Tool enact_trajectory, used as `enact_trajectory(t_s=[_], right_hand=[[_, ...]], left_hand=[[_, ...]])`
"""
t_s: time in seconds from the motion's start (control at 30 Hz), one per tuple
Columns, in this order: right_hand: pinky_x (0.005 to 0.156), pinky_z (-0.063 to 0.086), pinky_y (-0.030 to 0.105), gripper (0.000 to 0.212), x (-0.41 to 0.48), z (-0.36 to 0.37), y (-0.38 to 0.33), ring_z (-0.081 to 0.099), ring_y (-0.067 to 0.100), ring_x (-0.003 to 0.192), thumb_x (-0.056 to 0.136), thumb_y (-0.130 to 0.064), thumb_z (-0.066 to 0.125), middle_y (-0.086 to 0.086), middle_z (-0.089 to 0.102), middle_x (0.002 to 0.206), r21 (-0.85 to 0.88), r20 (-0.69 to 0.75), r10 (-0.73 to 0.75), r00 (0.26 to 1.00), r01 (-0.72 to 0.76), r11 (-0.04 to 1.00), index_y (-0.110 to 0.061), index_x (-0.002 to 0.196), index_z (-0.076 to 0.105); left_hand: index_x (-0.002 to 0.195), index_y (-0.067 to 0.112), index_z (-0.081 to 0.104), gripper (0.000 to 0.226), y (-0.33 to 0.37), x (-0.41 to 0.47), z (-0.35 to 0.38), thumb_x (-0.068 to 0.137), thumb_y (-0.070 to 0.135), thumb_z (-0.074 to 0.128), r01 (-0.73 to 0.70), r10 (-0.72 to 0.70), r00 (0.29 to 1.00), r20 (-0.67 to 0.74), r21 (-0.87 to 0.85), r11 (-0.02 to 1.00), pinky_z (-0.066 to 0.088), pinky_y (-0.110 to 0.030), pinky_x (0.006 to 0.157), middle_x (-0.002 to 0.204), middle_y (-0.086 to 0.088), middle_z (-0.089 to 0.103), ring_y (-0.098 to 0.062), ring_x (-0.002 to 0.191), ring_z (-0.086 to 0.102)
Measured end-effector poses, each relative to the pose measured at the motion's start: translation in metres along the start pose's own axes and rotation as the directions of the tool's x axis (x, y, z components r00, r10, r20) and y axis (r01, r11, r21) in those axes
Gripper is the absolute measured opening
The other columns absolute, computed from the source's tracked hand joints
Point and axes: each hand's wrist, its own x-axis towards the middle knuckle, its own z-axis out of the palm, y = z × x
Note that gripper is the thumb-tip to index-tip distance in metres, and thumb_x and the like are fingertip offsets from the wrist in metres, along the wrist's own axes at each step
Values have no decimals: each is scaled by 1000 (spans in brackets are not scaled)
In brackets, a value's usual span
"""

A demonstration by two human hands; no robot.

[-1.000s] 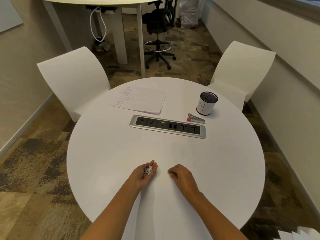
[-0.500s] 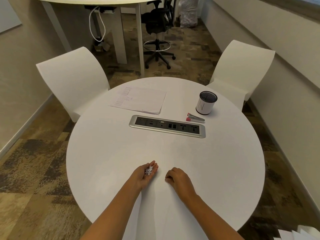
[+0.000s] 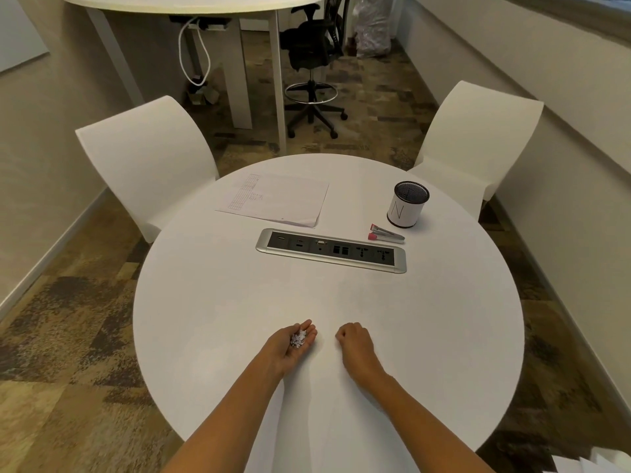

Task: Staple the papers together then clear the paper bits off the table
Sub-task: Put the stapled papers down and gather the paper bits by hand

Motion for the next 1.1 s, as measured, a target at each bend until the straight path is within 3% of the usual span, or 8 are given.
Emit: enact_trajectory(t_s=[0.1,0.23,0.47,0.6,0.73,0.93,1.0,1.1], right_hand=[[79,44,37,21,13,-11,-11,52,35,90,94,0,37,25,57,102,226,15,93,996,-94,970,6,91,57],[79,39,20,22,16,-18,-28,55,17,95,98,-15,41,10,62,109,291,18,-35,999,29,956,-3,104,59],[85,51,28,23,18,-24,-37,65,20,93,94,-20,52,9,71,103,96,-15,-129,992,130,987,-11,105,70],[86,51,28,21,21,-27,-37,65,20,94,92,-16,55,9,71,103,97,-7,-157,988,157,983,-13,105,71],[83,54,26,14,25,-30,-35,66,18,88,84,-15,66,8,73,97,214,-56,-123,991,132,968,-10,95,72],[70,50,12,18,35,-40,-16,63,15,80,91,-10,57,15,72,98,587,-55,127,990,-71,807,-3,101,69],[72,52,17,16,35,-39,-3,62,15,82,88,-9,61,12,71,99,584,-50,188,981,-124,803,-4,99,70],[83,54,30,13,31,-30,10,62,16,82,85,-8,64,12,72,98,548,-31,217,976,-164,820,-2,95,71]], left_hand=[[90,-10,59,23,-1,0,0,97,0,39,17,-17,1000,0,28,999,57,-34,52,89,-18,62,-27,82,59],[92,-11,58,21,-5,-1,5,96,-1,40,67,-68,997,33,36,997,58,-37,57,92,-22,62,-30,84,61],[103,-10,52,16,-2,-2,12,95,0,43,79,-74,994,75,-57,995,59,-35,51,96,-25,58,-29,81,59],[111,-11,50,21,1,-1,12,95,1,43,67,-64,995,78,-45,997,59,-38,58,95,-25,59,-29,81,60],[99,-16,54,23,5,-5,15,96,3,41,83,-77,988,134,-41,996,60,-37,54,82,-28,69,-33,68,69],[122,-10,51,30,21,-1,14,98,2,38,22,-10,996,93,-127,992,56,-37,76,94,-21,61,-28,86,59],[124,-9,49,31,27,-1,12,98,2,37,-14,27,997,71,-171,985,54,-34,83,91,-19,60,-27,84,58],[130,-7,46,34,35,2,7,98,2,37,-59,67,997,28,-232,971,37,-32,108,96,-16,60,-26,90,59]])
